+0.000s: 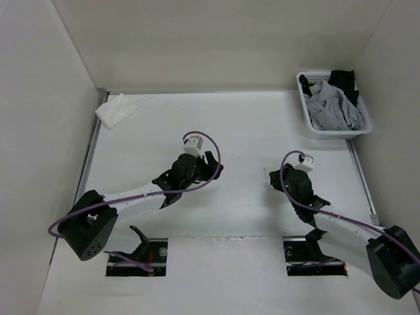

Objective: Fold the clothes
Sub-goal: Grab the tank top from the pile

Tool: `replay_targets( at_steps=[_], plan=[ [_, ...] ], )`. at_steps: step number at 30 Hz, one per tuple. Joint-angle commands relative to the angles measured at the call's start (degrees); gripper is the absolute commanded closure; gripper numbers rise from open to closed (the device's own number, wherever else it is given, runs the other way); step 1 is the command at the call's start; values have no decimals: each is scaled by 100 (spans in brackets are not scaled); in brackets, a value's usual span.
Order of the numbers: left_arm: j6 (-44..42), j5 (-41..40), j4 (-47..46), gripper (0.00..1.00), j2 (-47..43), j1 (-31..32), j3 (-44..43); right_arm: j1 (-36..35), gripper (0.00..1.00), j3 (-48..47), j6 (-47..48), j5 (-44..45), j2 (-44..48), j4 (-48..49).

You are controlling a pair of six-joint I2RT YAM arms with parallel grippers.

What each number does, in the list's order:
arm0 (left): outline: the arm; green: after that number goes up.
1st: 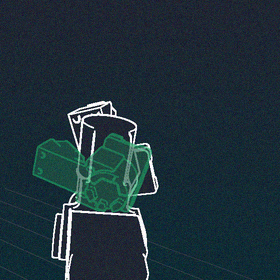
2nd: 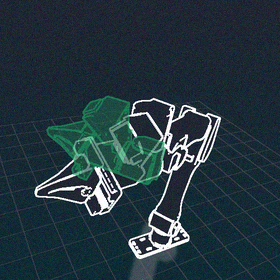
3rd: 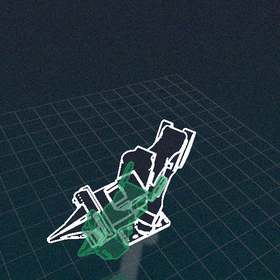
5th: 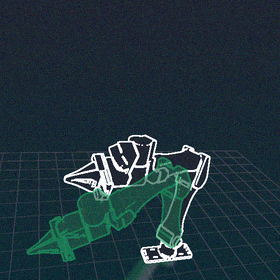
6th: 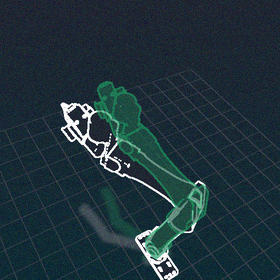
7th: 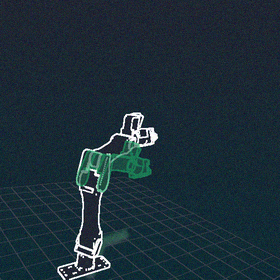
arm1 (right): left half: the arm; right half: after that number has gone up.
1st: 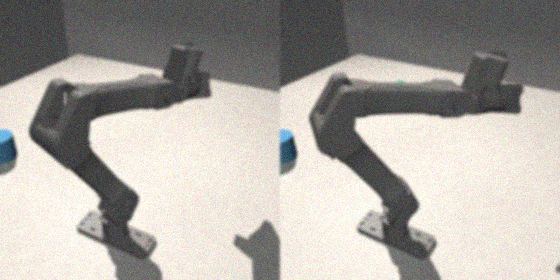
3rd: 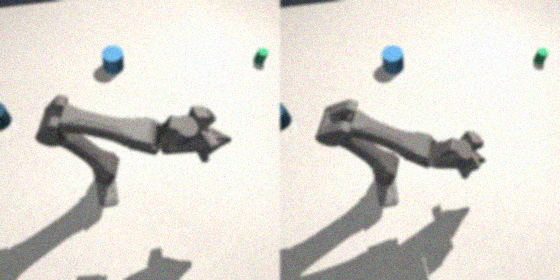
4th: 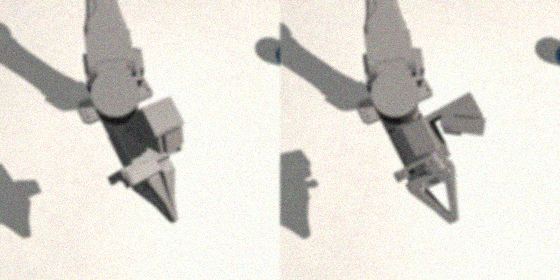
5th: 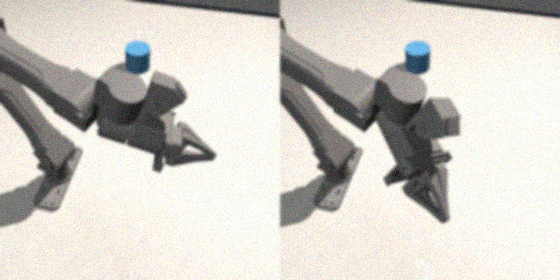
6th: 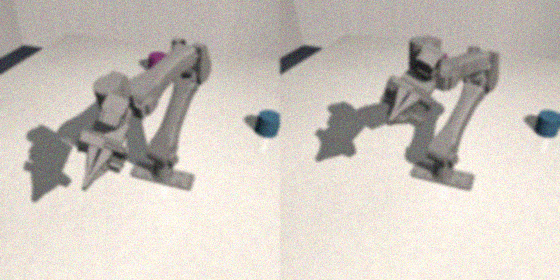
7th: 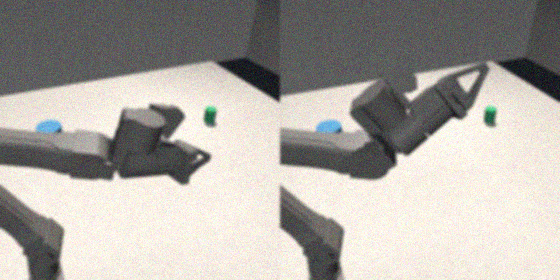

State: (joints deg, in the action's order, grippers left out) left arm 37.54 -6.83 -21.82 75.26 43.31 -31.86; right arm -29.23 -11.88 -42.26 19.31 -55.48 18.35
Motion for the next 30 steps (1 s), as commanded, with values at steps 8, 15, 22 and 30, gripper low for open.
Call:
replay_targets(
  at_steps=[8, 15, 22, 30],
  plan=[
    [-290, 103, -937, 48, -223, 208, 364, -131, 100, -1243, 156, 573, -42, -628],
    [-458, -82, -964, 85, -144, 410, 338, 1842, 95, -3255, 683, 653, -785, -1184],
    [-450, -38, -1174, 77, -74, 490, 408, 3234, 83, -5006, 842, 758, -2745, -1299],
    [-353, 94, -1456, 62, -3, 446, 522, 4342, 50, -6861, 1281, 504, -4636, -1842]
  ],
)
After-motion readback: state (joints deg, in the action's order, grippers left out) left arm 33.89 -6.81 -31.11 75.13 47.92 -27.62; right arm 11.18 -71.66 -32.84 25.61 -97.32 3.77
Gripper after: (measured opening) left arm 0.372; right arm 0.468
